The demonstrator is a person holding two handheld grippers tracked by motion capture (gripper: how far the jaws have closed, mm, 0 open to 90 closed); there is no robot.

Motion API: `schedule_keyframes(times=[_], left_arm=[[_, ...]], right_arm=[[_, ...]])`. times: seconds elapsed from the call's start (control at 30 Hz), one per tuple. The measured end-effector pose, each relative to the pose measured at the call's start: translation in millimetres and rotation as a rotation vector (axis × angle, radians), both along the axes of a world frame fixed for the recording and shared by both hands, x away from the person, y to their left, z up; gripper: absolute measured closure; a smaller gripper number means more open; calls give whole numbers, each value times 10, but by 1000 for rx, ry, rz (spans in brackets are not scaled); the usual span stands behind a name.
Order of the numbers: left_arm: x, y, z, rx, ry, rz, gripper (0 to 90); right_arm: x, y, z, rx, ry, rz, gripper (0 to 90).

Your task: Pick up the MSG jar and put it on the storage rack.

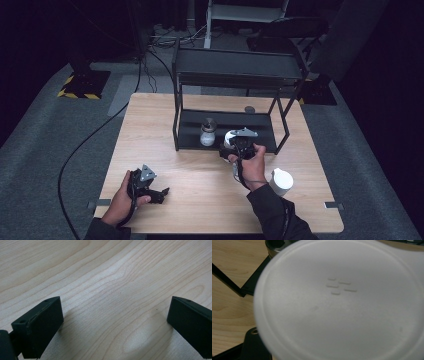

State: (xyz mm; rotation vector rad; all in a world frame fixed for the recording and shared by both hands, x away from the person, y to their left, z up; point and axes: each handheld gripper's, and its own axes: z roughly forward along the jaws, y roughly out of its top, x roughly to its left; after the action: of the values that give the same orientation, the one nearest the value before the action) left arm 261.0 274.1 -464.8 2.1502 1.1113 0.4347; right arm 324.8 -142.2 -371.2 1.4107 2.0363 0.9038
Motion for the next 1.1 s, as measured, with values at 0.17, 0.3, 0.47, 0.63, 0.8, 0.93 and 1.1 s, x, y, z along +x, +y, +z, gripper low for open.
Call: schedule_keyframes(times=[0.17,0.3,0.47,0.63,0.8,0.93,1.1], left_arm=[[1,0,1,0,1,0,3],[0,0,0,0,0,0,3],[0,0,0,0,0,0,4],[0,0,0,0,0,0,3],[-2,-1,1,0,0,0,4],[-3,-2,0,0,0,0,4],[-3,0,1,-1,1,-3,4]], right_arm=[[66,21,-7,0,2,-18,302],[105,48,-12,-6,-4,-27,302],[156,59,-32,-4,-10,-45,302],[197,78,-45,-2,-18,-61,302],[246,106,-56,-5,-28,-76,302],[301,120,-63,-2,-28,-93,302],[379,116,-66,1,-25,-106,302]])
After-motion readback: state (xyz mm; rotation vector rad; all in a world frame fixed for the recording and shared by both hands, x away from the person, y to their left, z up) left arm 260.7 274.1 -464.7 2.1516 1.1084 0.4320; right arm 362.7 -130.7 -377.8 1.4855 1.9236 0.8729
